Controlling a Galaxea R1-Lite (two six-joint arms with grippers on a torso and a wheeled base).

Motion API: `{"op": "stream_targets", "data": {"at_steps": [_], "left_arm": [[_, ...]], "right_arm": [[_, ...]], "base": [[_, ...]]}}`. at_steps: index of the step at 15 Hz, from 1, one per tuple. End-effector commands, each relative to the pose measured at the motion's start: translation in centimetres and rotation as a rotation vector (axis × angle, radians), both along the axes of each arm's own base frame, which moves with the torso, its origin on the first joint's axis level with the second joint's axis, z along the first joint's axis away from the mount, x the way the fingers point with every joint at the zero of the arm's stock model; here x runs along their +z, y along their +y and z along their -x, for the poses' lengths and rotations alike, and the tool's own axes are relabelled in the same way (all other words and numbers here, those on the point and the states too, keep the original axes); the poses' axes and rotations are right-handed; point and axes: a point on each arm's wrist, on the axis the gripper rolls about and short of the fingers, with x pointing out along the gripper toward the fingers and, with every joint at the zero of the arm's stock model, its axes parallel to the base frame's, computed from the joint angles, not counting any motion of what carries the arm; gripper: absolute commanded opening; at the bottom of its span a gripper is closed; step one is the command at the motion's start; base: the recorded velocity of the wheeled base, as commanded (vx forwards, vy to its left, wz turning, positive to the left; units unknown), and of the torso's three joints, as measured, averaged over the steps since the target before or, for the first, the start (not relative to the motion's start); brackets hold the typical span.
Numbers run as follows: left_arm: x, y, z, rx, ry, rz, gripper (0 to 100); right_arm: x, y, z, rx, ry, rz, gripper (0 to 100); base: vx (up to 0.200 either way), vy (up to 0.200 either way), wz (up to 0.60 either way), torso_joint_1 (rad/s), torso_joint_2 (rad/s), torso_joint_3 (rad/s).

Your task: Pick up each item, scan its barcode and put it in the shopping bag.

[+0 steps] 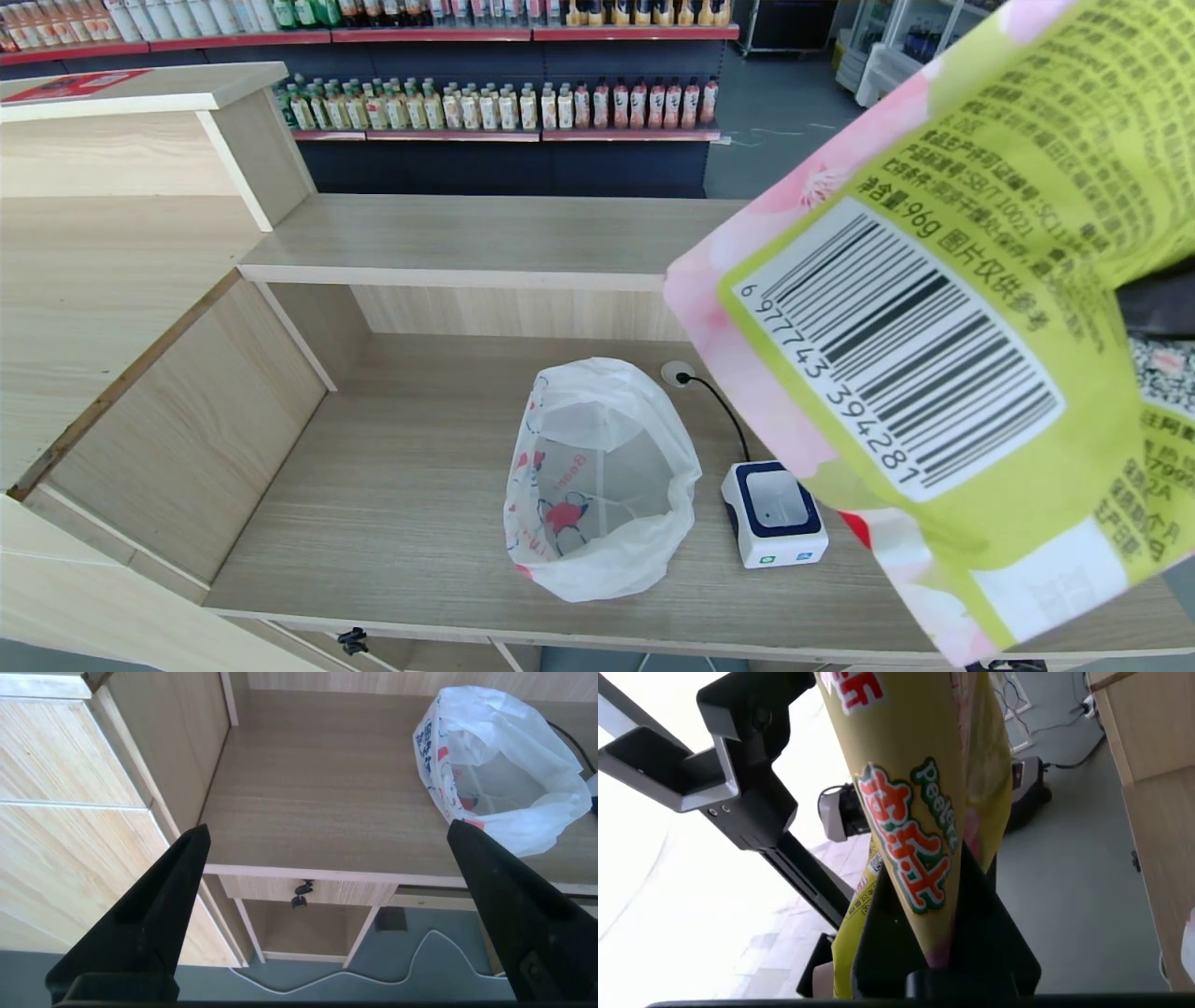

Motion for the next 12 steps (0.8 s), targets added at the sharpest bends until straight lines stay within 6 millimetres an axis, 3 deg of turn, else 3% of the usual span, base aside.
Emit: {"op": "stream_targets", "data": {"at_steps": [1, 6, 8, 11, 12], "left_arm": [[0.0, 0.0, 0.0, 0.0, 0.002, -0.002, 100], [0.0, 0.0, 0.0, 0.0, 0.0, 0.0, 100], [0.0, 0.0, 0.0, 0.0, 0.0, 0.0, 100], [0.0, 0.0, 0.0, 0.0, 0.0, 0.0, 100], [0.0, 0.0, 0.0, 0.0, 0.002, 0.0, 100]], "right_arm": [[0.0, -0.1, 0.4, 0.011, -0.006, -0.002, 0], [0.2, -0.3, 0.1, -0.001, -0.028, -0.009, 0], [0.2, -1.2, -0.7, -0.061, -0.056, -0.016, 0], [0.2, -3.0, -2.5, -0.4, -0.238, -0.02, 0], [-0.5, -4.1, -3.2, -0.59, -0.3, 0.029, 0]], "base": [[0.0, 0.0, 0.0, 0.0, 0.0, 0.0], [0.0, 0.0, 0.0, 0.0, 0.0, 0.0], [0.0, 0.0, 0.0, 0.0, 0.0, 0.0], [0.0, 0.0, 0.0, 0.0, 0.0, 0.0], [0.0, 0.0, 0.0, 0.0, 0.0, 0.0]]}}
